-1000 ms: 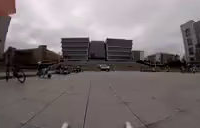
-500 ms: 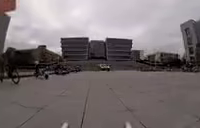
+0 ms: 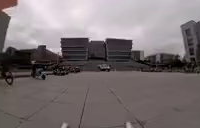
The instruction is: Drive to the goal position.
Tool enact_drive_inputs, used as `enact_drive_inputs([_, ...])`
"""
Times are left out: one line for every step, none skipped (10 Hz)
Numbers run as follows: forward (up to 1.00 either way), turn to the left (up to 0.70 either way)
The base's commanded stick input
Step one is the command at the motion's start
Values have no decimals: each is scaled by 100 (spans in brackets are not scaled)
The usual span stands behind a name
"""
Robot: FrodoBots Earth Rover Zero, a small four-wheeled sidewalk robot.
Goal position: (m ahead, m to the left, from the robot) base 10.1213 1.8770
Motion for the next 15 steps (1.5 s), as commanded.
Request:
enact_drive_inputs([70, 0])
enact_drive_inputs([70, 0])
enact_drive_inputs([70, 0])
enact_drive_inputs([70, 0])
enact_drive_inputs([70, 0])
enact_drive_inputs([70, 0])
enact_drive_inputs([70, 0])
enact_drive_inputs([70, 0])
enact_drive_inputs([70, 0])
enact_drive_inputs([70, 0])
enact_drive_inputs([70, 0])
enact_drive_inputs([70, 0])
enact_drive_inputs([70, 0])
enact_drive_inputs([70, 0])
enact_drive_inputs([70, 0])
